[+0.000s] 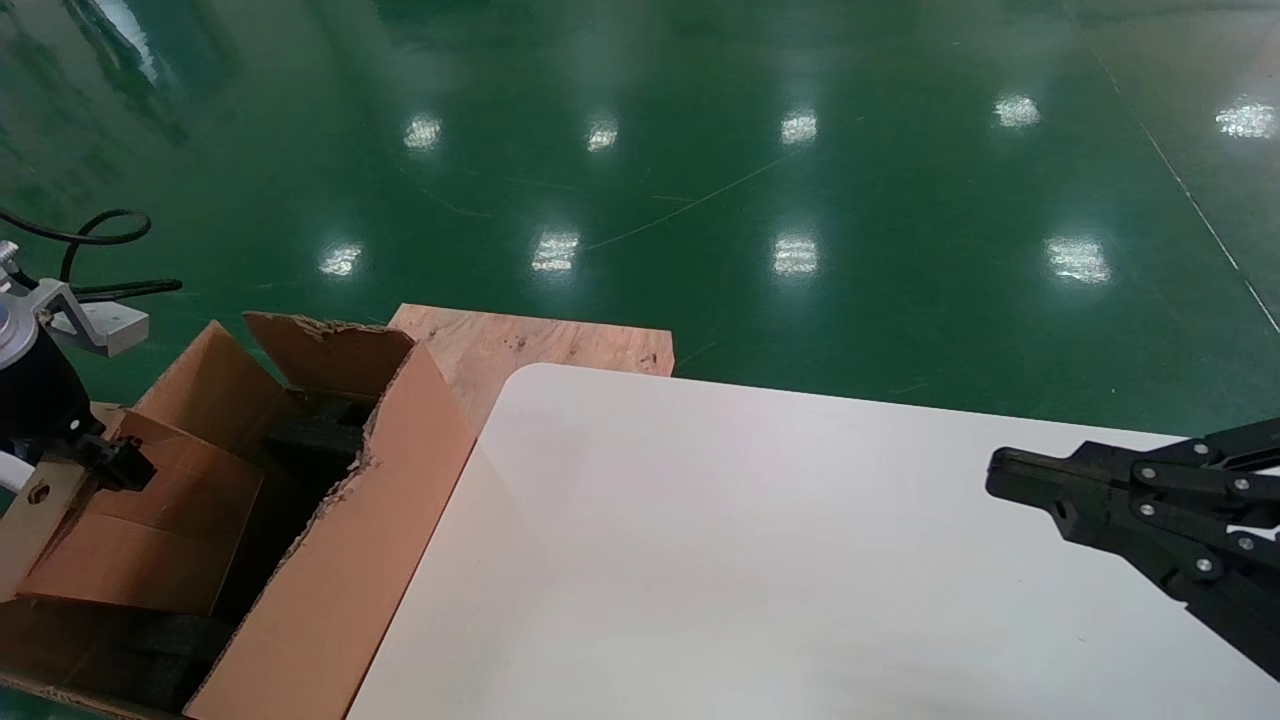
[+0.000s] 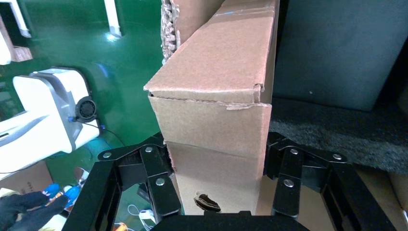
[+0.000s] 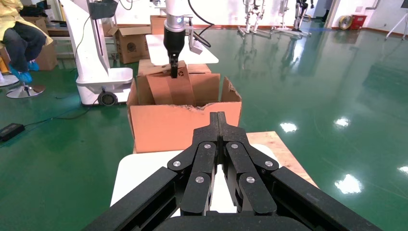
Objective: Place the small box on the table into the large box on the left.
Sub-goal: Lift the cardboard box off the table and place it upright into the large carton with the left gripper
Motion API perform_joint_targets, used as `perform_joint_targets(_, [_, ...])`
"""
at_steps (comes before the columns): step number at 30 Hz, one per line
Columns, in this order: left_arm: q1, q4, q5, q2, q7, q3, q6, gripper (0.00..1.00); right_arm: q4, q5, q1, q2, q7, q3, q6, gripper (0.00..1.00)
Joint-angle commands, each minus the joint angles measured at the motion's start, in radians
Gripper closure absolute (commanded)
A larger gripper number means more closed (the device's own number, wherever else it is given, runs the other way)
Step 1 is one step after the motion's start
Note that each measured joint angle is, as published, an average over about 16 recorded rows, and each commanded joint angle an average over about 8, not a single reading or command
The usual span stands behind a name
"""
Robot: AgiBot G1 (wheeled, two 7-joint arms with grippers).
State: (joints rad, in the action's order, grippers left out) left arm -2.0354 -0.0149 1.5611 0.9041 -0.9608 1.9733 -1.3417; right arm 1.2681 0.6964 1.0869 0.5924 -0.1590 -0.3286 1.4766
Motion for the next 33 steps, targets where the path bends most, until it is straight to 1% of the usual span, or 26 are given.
perform_joint_targets(1, [0.004,0.0,0.002,-0.001,-0.006,0.002,0.013,1.0,0.0,0.0,0.0,0.0,0.0,0.0,0.0,1.0])
perform_joint_targets(12, [0.017,0.006,0.003,-0.008,-0.017,0.002,0.069,0.99,0.0,0.0,0.0,0.0,0.0,0.0,0.0,1.0])
perform_joint_targets(13, [0.017,0.007,0.002,-0.008,-0.017,0.002,0.069,0.94,0.0,0.0,0.0,0.0,0.0,0.0,0.0,1.0])
perform_joint_targets(14, [0.017,0.009,0.002,-0.008,-0.017,0.001,0.068,0.83,0.0,0.0,0.0,0.0,0.0,0.0,0.0,1.0])
perform_joint_targets(20, [0.016,0.014,-0.001,-0.009,-0.01,-0.002,0.066,0.09,0.0,0.0,0.0,0.0,0.0,0.0,0.0,1.0])
perform_joint_targets(21, [0.016,0.014,-0.002,-0.01,-0.01,-0.002,0.066,0.02,0.0,0.0,0.0,0.0,0.0,0.0,0.0,1.0])
perform_joint_targets(22, [0.016,0.014,-0.002,-0.01,-0.009,-0.003,0.066,0.0,0.0,0.0,0.0,0.0,0.0,0.0,0.0,1.0])
perform_joint_targets(25, [0.015,0.015,-0.003,-0.011,-0.009,-0.003,0.065,0.0,0.0,0.0,0.0,0.0,0.0,0.0,0.0,1.0])
perform_joint_targets(26, [0.015,0.015,-0.003,-0.011,-0.009,-0.003,0.065,0.0,0.0,0.0,0.0,0.0,0.0,0.0,0.0,0.95])
perform_joint_targets(33, [0.015,0.015,-0.003,-0.01,-0.011,-0.003,0.065,0.0,0.0,0.0,0.0,0.0,0.0,0.0,0.0,0.08])
